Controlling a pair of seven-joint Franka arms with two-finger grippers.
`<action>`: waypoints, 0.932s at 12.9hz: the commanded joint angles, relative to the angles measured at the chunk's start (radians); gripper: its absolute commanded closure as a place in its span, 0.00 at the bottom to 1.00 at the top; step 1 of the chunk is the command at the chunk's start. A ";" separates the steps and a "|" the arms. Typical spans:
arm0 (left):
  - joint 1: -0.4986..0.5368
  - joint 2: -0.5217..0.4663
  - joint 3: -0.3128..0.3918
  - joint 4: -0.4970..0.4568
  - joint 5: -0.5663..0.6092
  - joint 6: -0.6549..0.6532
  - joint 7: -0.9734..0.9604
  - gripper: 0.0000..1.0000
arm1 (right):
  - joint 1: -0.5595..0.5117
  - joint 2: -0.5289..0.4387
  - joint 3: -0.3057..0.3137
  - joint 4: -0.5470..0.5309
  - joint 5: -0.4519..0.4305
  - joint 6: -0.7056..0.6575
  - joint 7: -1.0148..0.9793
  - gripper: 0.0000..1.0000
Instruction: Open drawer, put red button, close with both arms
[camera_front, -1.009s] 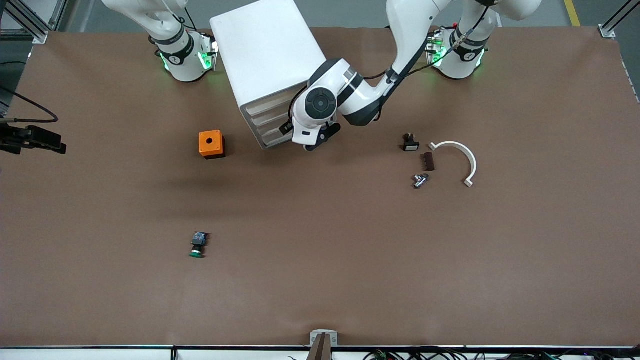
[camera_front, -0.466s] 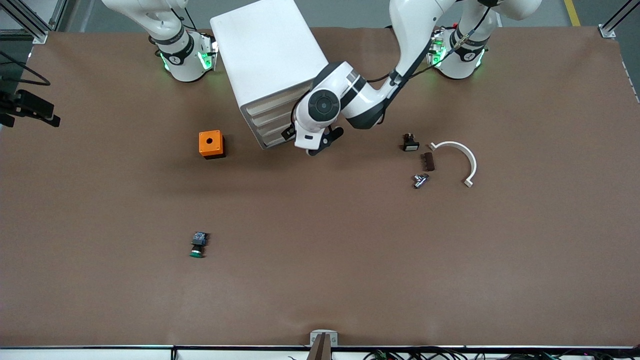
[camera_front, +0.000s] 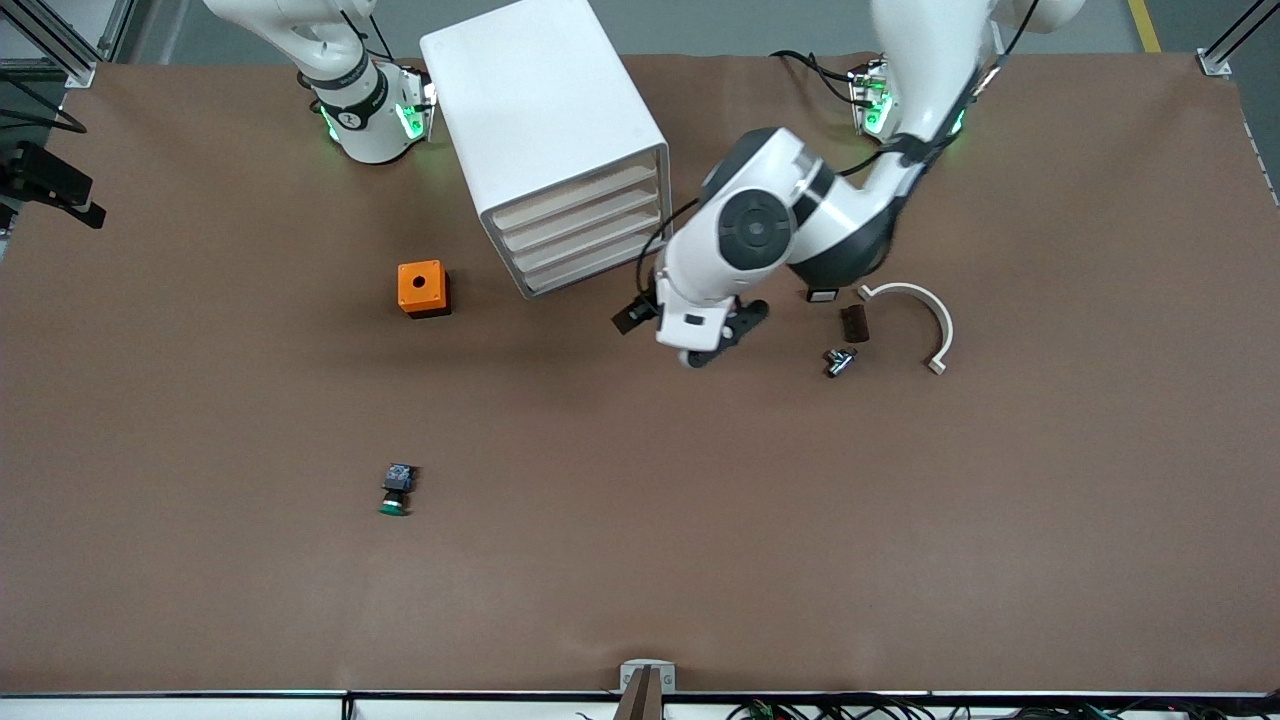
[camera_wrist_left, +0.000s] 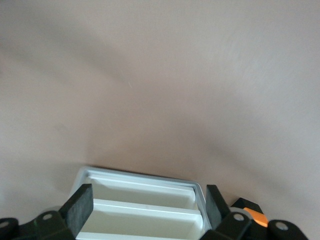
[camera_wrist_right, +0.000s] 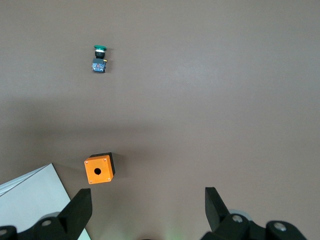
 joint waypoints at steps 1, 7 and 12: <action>0.111 -0.090 -0.004 0.025 0.041 -0.106 0.131 0.01 | -0.020 -0.023 0.014 -0.037 0.002 0.026 -0.003 0.00; 0.379 -0.265 -0.004 0.020 0.047 -0.367 0.572 0.01 | -0.019 -0.024 0.015 -0.042 0.002 0.030 -0.003 0.00; 0.501 -0.345 0.071 -0.012 0.112 -0.483 0.996 0.01 | -0.019 -0.024 0.015 -0.040 0.002 0.037 -0.003 0.00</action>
